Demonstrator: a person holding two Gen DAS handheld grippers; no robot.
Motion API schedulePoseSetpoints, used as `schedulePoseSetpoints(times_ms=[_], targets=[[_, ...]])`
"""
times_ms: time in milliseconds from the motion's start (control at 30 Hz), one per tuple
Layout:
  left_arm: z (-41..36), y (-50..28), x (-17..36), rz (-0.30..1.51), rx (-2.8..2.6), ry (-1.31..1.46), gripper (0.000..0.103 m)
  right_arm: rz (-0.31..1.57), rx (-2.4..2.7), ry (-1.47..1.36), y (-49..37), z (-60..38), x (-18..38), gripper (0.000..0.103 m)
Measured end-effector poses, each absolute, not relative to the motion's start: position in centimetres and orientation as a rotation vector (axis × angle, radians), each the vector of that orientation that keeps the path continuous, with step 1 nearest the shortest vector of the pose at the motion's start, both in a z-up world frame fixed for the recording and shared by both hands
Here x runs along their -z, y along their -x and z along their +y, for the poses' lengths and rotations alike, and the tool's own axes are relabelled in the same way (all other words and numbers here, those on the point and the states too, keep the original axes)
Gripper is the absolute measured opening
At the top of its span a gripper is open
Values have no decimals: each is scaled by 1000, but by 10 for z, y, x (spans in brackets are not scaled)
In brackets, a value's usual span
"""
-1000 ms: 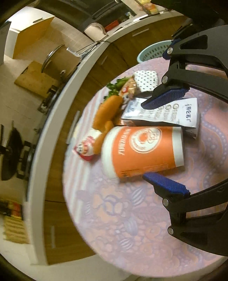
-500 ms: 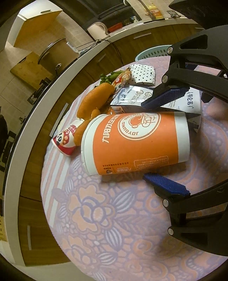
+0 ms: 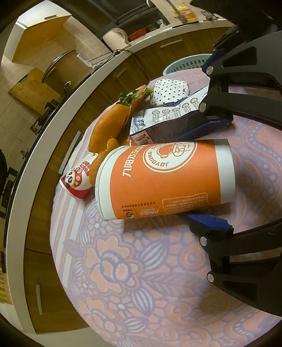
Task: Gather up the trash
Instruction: 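Lift the orange cup with the left tool while the right tool grasps another milk carton, then carry the cup and carton over the blue basket and release both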
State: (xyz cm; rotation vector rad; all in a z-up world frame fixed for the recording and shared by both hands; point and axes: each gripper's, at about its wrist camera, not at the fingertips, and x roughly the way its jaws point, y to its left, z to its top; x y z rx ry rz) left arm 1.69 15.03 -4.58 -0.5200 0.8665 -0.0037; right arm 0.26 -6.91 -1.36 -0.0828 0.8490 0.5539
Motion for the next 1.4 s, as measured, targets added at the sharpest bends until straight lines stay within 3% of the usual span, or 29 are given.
schedulePoseSetpoints(times_ms=[100, 400, 467, 500, 600, 1033, 1400], targets=[[153, -14, 44, 849, 11, 547, 59, 856, -575, 97, -4, -52, 12, 67], [163, 1, 24, 777, -3, 538, 58, 942, -515, 106, -31, -19, 34, 68], [162, 1, 23, 776, 3, 540, 59, 962, -510, 111, -35, -15, 39, 67], [161, 1, 23, 774, 5, 538, 59, 969, -514, 113, -36, -13, 41, 57], [160, 4, 19, 764, 8, 539, 58, 956, -535, 116, -33, -13, 40, 57], [138, 20, -40, 637, 57, 504, 59, 784, -595, 75, -1, -52, -27, 56], [40, -23, -64, 642, 241, 412, 59, 661, -380, -31, -16, -164, -66, 56]])
